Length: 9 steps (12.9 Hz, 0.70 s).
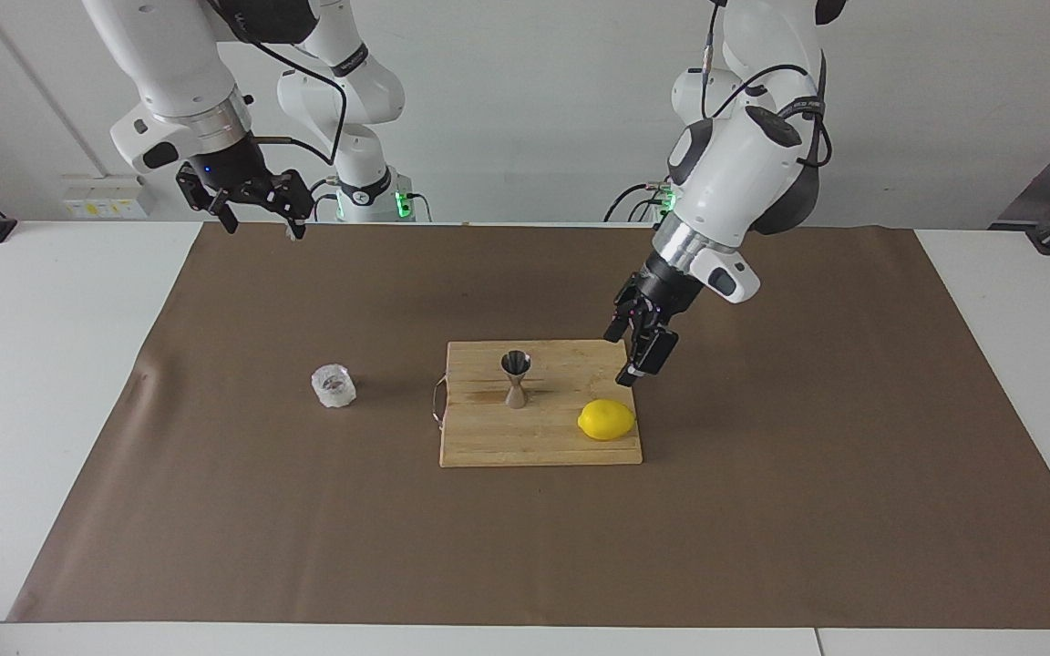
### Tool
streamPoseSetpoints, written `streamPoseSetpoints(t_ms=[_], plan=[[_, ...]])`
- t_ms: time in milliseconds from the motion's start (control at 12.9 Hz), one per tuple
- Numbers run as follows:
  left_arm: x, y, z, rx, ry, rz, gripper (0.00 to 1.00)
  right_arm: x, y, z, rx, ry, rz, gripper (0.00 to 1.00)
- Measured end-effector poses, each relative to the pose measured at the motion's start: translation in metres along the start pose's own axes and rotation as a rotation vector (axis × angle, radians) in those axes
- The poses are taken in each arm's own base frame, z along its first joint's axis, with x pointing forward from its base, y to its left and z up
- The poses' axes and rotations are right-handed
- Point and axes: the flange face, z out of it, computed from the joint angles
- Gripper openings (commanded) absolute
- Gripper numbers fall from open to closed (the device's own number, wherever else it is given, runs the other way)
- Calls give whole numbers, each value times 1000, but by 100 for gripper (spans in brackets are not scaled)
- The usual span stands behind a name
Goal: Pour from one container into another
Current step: 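Open the left gripper and lift it off the metal cup, then retract the left gripper while the right gripper moves toward the white cup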
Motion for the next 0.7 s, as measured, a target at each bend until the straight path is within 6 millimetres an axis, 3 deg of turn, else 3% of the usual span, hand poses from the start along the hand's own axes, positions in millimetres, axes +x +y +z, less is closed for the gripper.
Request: streamPoseSetpoints(t_ms=[232, 465, 697], plan=[[33, 13, -18, 27, 23, 70, 100, -2, -13, 0, -2, 0, -32, 100], [48, 9, -29, 95, 23, 300, 100, -2, -13, 0, -2, 1, -105, 100], [80, 7, -47, 181, 28, 536, 100, -2, -12, 1, -2, -3, -189, 100]])
